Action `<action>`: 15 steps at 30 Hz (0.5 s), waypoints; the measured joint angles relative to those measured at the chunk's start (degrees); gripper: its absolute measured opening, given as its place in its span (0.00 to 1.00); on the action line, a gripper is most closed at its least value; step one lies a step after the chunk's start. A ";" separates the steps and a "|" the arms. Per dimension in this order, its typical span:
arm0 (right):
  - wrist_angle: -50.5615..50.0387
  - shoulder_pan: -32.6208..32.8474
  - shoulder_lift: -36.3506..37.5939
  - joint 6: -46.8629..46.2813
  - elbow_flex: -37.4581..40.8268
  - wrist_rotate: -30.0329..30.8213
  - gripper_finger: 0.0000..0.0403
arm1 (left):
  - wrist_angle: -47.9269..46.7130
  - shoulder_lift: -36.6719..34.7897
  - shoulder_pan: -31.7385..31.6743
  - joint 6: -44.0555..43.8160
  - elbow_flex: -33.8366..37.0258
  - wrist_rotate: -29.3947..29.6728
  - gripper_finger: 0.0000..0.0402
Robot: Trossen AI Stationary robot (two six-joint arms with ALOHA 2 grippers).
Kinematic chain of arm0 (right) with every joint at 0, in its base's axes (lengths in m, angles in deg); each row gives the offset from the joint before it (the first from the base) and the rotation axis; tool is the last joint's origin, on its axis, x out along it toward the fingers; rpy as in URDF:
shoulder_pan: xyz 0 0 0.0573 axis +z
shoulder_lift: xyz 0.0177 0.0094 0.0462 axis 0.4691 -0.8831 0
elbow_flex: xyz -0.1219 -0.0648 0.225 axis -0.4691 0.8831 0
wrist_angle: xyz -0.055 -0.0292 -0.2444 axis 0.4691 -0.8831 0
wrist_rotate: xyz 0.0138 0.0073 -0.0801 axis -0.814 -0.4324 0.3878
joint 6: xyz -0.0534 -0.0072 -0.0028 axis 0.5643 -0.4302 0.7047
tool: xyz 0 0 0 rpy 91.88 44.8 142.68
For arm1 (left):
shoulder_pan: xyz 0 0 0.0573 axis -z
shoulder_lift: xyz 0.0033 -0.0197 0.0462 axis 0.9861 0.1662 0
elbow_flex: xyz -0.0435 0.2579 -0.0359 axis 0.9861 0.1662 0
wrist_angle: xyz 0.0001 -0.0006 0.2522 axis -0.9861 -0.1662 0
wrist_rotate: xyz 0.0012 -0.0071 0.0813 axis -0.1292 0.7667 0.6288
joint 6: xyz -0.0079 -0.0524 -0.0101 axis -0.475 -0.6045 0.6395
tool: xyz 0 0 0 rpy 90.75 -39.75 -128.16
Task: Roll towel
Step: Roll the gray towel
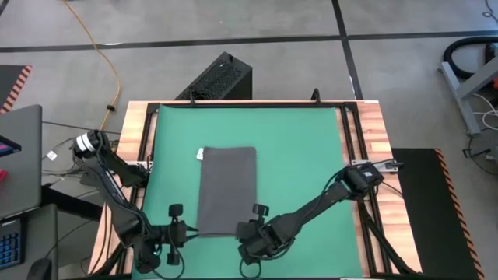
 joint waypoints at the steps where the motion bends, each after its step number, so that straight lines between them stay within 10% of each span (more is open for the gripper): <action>1: -1.29 0.00 0.91 0.53 0.02 -0.33 0.17 | -0.19 -0.70 0.00 2.83 -0.21 -0.70 0.16; 11: -19.63 6.33 16.60 3.62 0.00 -1.33 0.36 | -2.59 -11.38 -0.09 15.00 -3.62 -17.79 0.40; 15: -31.49 11.36 22.64 -0.84 0.04 2.87 0.44 | -3.86 -16.51 0.74 18.54 -8.02 -14.14 0.40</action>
